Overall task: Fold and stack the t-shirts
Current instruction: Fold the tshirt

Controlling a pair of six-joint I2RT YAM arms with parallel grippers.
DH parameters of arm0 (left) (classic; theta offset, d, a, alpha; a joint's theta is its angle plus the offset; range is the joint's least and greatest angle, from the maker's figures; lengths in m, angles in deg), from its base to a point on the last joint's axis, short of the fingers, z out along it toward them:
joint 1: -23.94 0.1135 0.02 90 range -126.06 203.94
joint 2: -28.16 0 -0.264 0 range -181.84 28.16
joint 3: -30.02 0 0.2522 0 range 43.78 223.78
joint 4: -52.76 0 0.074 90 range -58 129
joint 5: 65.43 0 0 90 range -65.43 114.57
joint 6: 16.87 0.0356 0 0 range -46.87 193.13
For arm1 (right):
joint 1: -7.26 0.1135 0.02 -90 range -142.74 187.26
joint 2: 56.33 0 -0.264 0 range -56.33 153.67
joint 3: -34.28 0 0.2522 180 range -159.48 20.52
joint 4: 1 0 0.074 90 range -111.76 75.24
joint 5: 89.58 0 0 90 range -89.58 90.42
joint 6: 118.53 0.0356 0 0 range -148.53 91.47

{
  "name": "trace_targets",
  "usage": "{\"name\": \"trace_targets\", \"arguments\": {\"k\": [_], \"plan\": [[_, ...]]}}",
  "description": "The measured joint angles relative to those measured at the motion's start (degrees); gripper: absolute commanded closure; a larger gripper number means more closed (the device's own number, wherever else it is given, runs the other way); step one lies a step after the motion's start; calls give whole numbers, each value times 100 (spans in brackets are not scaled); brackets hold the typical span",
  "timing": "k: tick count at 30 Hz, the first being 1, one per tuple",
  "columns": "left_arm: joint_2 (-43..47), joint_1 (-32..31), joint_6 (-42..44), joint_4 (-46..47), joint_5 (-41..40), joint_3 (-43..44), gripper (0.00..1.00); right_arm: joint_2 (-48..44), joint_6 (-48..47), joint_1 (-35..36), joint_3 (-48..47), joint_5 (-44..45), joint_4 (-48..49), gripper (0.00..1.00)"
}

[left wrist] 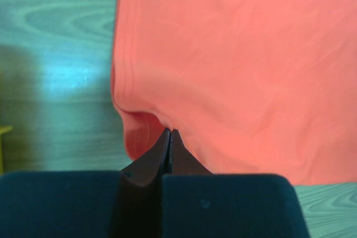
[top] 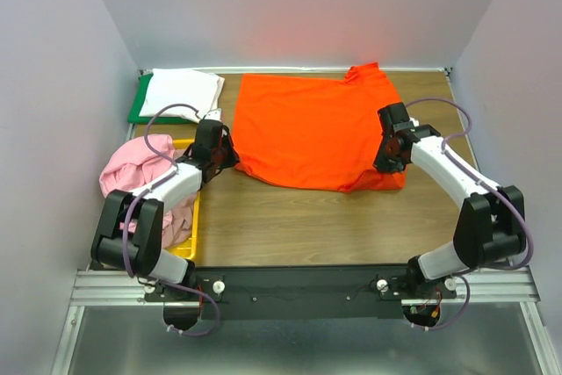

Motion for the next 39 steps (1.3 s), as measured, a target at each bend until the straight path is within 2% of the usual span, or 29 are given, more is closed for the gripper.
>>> {"name": "trace_targets", "arguments": {"k": [15,27,39], "plan": [[-695,382,46,398,568,702,100,1495,-577,-203,-1882,708,518,100],[-1388,597,181,573,909,1410,100,2328,-868,-369,-2889,907,664,100],[-1725,852,197,667,1095,1637,100,3016,-1045,-527,-3794,1060,721,100]]}}
